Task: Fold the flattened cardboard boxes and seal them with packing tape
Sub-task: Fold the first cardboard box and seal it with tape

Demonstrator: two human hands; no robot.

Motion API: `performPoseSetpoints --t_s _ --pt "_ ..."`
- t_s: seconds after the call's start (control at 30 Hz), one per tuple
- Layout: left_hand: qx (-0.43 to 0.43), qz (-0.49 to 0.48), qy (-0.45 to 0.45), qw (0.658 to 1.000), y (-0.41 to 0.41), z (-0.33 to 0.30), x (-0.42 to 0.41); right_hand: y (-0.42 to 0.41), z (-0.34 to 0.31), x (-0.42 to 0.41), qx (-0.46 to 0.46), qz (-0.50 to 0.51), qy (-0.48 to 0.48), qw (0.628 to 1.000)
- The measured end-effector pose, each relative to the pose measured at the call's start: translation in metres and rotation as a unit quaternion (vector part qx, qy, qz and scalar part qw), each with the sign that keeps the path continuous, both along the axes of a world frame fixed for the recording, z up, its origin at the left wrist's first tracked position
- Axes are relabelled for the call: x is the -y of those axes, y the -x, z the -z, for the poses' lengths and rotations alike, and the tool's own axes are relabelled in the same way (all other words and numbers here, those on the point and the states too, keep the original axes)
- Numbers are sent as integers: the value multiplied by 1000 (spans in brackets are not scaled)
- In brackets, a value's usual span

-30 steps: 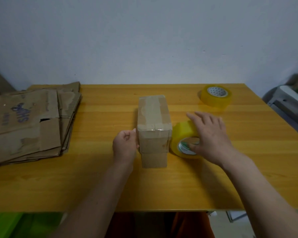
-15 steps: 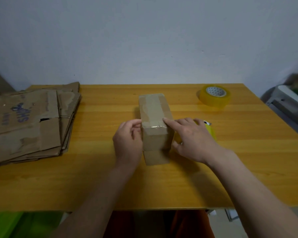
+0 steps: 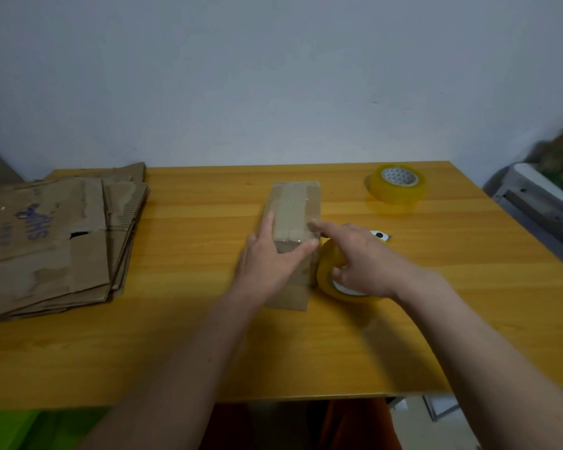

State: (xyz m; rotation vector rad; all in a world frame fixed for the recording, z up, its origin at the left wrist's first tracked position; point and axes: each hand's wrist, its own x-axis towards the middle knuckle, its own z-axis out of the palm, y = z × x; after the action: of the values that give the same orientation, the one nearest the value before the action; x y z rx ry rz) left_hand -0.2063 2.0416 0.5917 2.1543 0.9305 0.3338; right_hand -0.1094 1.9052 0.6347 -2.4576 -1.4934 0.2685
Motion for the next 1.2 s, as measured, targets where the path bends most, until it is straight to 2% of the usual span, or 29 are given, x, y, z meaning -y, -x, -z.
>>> performPoseSetpoints --t_s 0.1,0.2,0.27,0.4,0.5,0.67,0.8,0.9,0.97,1.03,1.07,1.2 --pt "-46 -43 -167 984 -8 -13 6 -2 2 4 -32 13 -24 999" --pt "-93 -51 -215 971 -20 -21 10 -8 2 12 -41 45 -69 996" --pt "-123 -55 -215 967 -28 -24 13 -13 4 19 -32 91 -75 993" --pt "-148 -15 -207 967 -34 -33 12 -17 12 33 -100 146 -105 979" --pt "-143 73 -182 970 -35 -41 -3 -18 11 40 -119 136 -120 976" --pt "-85 206 -118 968 -32 -60 -25 2 10 34 -231 87 -107 963" --pt "-103 245 -128 956 -39 -63 -27 11 17 21 -296 109 -131 940" --pt "-153 251 -175 940 -40 -54 -31 11 10 25 -349 92 -116 925" --pt "-149 246 -183 940 -38 -46 -35 8 7 28 -373 86 -121 916" --pt "-137 245 -186 942 -38 -40 -38 -7 17 26 -344 137 -155 916" --pt "-135 245 -192 941 -38 -38 -40 -20 26 24 -297 176 -164 924" --pt "-128 248 -196 940 -41 -34 -44 -73 60 16 -75 282 -61 955"
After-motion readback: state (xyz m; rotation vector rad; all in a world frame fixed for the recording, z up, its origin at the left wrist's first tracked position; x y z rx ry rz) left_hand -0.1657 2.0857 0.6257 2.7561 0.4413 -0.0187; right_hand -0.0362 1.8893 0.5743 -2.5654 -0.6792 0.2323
